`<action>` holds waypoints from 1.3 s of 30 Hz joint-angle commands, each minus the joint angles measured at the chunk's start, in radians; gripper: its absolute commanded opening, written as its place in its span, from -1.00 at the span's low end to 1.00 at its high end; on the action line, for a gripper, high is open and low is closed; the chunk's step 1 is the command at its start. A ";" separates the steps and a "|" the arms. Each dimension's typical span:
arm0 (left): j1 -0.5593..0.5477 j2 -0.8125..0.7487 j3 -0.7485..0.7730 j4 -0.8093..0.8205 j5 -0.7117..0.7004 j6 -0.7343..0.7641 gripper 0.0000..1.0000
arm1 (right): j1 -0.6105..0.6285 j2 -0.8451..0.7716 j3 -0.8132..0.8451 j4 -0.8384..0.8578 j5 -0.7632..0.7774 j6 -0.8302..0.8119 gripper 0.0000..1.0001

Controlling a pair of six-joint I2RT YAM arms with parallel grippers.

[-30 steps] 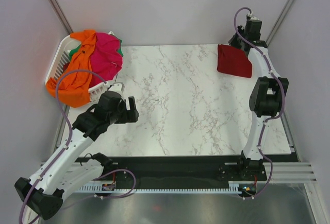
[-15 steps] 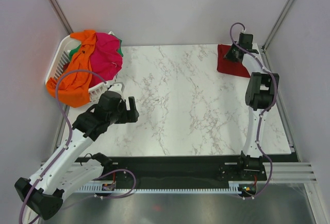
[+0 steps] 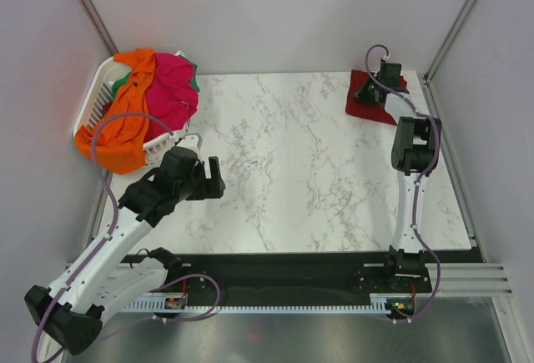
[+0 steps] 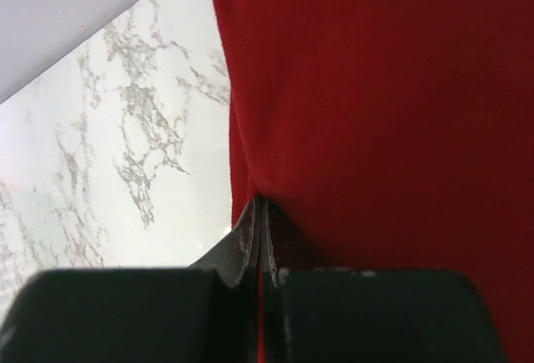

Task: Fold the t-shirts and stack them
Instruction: Neatly place the folded tshirt to the corner

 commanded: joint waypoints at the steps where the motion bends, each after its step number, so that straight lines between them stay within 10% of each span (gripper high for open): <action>1: -0.003 0.000 0.002 0.017 -0.027 -0.002 0.76 | 0.029 0.071 0.046 0.024 -0.108 -0.013 -1.00; 30: -0.006 0.020 -0.001 0.017 -0.046 -0.011 0.76 | -0.190 -0.001 0.095 -0.214 0.020 -0.188 -0.96; 39: -0.006 0.013 -0.002 0.017 -0.047 -0.013 0.76 | -0.098 -0.100 0.130 -0.216 -0.163 -0.239 0.62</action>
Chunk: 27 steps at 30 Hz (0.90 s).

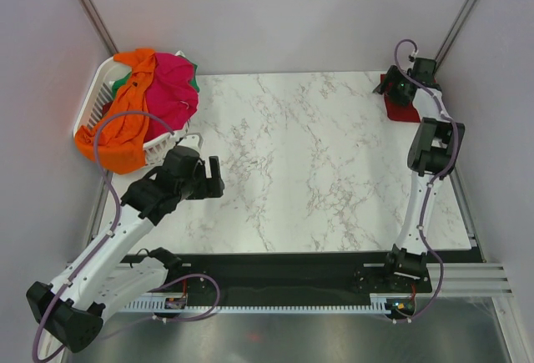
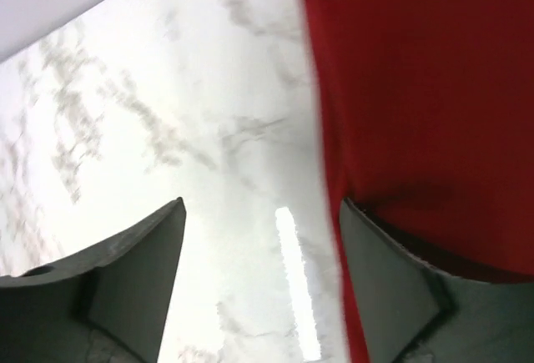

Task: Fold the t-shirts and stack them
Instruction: Neatly place the folded tshirt to the corner

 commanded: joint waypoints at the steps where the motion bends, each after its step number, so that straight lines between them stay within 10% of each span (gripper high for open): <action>1: -0.005 -0.010 -0.002 0.017 -0.022 -0.012 0.76 | 0.088 -0.147 0.024 -0.047 -0.104 -0.061 0.67; 7: -0.005 -0.039 0.000 0.017 -0.022 -0.011 0.85 | 0.226 -0.439 -0.037 -0.044 -0.057 -0.052 0.96; 18: -0.003 -0.144 0.026 0.019 -0.105 0.003 0.99 | 0.652 -1.051 -0.839 0.191 -0.014 0.025 0.96; 27: -0.003 -0.255 0.121 0.019 -0.297 0.046 1.00 | 0.700 -1.320 -1.184 0.205 -0.014 0.076 0.96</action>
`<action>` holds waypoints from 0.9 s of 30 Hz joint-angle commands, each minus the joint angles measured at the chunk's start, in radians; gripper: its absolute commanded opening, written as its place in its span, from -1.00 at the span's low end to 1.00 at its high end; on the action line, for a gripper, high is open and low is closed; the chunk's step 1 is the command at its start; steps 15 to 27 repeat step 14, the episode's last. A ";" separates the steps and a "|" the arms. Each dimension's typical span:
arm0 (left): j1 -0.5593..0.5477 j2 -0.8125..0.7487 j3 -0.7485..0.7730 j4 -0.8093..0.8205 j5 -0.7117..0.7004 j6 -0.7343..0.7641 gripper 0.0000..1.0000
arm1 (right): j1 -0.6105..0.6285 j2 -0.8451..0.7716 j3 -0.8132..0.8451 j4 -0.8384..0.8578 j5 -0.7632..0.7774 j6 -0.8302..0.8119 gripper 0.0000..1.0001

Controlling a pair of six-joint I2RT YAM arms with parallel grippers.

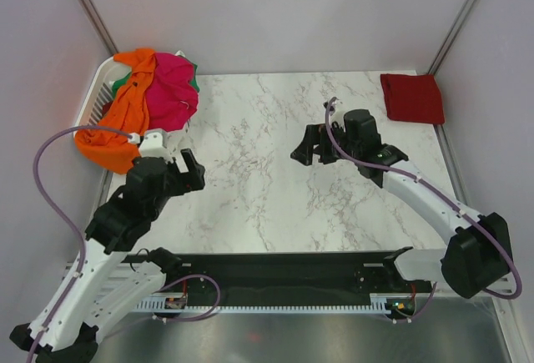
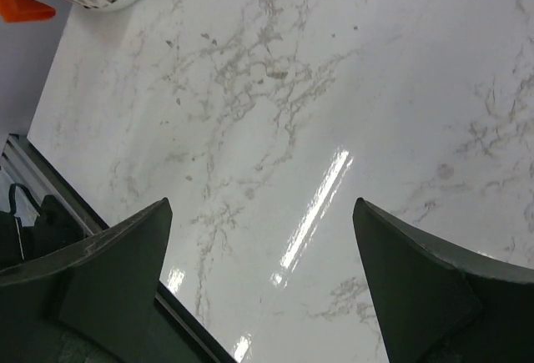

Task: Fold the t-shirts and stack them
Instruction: Neatly place the folded tshirt to the corner

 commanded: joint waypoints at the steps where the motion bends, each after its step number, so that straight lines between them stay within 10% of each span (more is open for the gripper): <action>1: -0.003 -0.053 0.079 0.025 -0.146 0.048 1.00 | 0.001 -0.133 -0.019 -0.006 0.029 -0.016 0.96; 27: -0.003 -0.162 0.142 0.027 -0.307 0.100 1.00 | 0.001 -0.382 -0.241 -0.108 0.052 -0.010 0.96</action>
